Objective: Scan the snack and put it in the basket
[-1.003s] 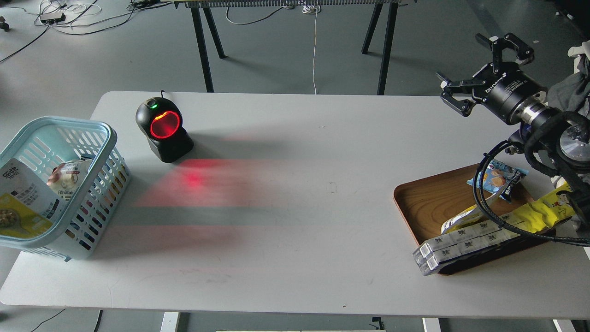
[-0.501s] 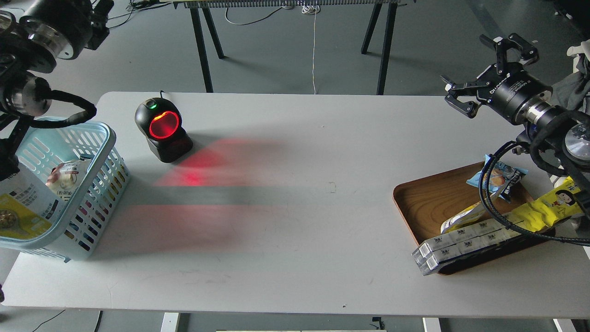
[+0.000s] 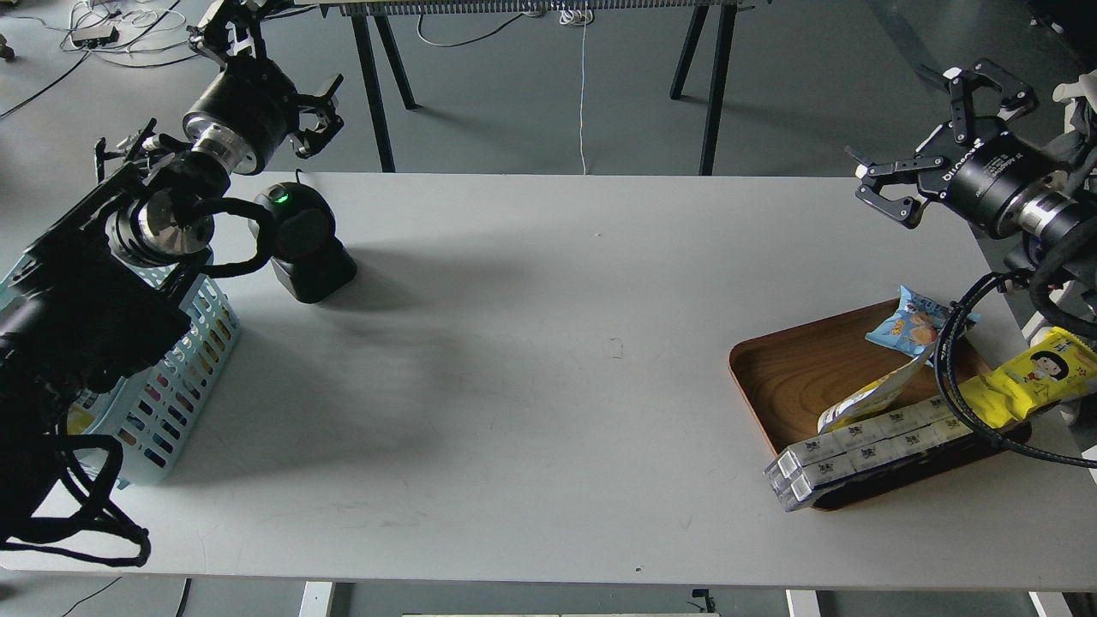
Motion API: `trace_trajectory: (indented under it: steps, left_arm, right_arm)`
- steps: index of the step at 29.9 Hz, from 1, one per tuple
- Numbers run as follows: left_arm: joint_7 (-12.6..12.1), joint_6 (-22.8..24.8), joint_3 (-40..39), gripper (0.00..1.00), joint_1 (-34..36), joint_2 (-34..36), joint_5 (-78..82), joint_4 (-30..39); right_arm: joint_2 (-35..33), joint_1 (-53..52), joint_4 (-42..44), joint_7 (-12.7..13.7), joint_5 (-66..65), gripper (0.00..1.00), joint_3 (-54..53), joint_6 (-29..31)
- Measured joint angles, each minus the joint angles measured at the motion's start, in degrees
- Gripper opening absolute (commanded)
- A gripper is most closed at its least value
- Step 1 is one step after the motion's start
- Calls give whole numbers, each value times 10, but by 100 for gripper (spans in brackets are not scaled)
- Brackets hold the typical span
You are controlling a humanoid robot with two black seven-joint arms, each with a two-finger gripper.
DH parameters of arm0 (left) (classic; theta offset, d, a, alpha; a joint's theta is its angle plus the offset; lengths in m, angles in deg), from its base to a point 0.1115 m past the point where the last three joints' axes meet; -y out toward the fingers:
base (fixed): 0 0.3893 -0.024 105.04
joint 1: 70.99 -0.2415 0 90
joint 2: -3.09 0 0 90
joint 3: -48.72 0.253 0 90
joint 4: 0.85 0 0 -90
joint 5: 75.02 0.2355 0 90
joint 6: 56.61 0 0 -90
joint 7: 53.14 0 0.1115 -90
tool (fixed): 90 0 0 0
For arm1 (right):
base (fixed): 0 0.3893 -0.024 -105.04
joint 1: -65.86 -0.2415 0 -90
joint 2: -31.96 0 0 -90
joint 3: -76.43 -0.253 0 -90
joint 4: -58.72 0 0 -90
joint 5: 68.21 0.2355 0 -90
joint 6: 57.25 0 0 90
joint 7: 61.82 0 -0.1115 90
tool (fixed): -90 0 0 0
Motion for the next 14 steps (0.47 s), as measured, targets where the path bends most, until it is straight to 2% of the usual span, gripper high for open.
trace_trajectory:
  steps: [4, 8, 14]
  left_arm:
    - [2, 4, -8, 100, -1, -4, -20, 0]
    - [5, -17, -8, 100, -1, -7, -20, -6]
    - [6, -25, -6, 100, 2, -7, -18, -7]
  right_arm:
    - [0, 3, -3, -9, 0, 99, -9, 0]
    - [1, 18, -6, -26, 0, 99, -26, -1]
    - [6, 24, -11, -30, 1, 99, -31, -1]
